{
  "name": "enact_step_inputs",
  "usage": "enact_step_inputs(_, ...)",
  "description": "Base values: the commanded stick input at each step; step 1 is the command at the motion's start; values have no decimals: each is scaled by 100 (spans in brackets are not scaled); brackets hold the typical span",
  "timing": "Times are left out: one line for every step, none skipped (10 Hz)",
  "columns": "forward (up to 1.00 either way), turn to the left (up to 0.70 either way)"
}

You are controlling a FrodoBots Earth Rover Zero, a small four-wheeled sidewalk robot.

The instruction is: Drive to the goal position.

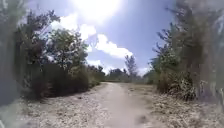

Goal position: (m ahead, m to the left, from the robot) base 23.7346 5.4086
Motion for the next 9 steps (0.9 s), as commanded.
enact_step_inputs(70, 0)
enact_step_inputs(70, 0)
enact_step_inputs(70, 0)
enact_step_inputs(70, 0)
enact_step_inputs(70, 0)
enact_step_inputs(70, 0)
enact_step_inputs(70, 0)
enact_step_inputs(70, 0)
enact_step_inputs(70, 0)
